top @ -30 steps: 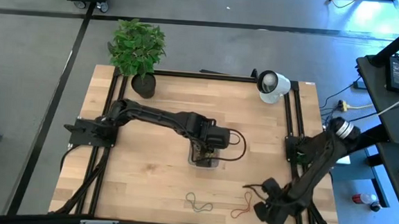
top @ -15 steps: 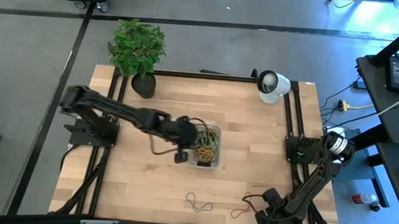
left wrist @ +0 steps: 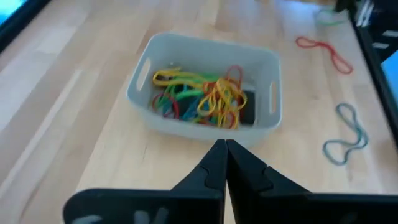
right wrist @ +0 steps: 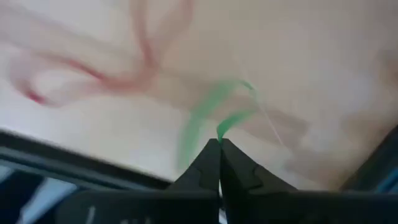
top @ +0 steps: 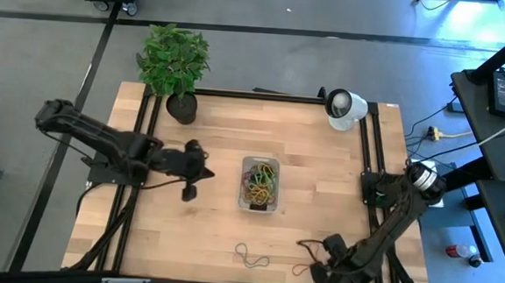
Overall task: Pick and place rubber bands into bin
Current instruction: Put the green rubber band into the gray bin
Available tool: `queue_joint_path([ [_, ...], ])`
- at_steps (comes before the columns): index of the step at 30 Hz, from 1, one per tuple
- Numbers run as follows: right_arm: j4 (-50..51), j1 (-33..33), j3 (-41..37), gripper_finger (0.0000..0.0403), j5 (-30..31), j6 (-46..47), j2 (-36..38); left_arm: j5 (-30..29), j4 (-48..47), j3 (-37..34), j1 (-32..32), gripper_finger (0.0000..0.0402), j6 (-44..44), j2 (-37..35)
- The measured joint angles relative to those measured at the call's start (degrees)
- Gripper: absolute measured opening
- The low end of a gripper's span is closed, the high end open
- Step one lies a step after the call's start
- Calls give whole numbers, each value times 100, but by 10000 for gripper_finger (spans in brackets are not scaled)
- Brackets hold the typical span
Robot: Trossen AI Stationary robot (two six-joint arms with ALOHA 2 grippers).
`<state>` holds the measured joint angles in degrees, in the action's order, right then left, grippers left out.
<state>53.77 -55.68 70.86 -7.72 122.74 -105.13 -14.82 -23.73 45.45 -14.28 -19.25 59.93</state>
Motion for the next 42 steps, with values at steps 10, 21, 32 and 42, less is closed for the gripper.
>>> queue_joint_path([
  [10,2198,1463,2076,1,1838,-2005,48,-519,861,-1622,-709,3,-633,-641],
  [21,1476,3790,3147,0,2625,-5540,-458,-545,1472,-2070,-905,3,-854,-609],
  [32,814,4649,3157,12,2260,-6602,-1551,-416,1467,-2070,-905,3,-749,-609],
  [42,741,4686,3153,87,2245,-6293,-1789,-357,1461,-2070,-905,9,-699,-607],
])
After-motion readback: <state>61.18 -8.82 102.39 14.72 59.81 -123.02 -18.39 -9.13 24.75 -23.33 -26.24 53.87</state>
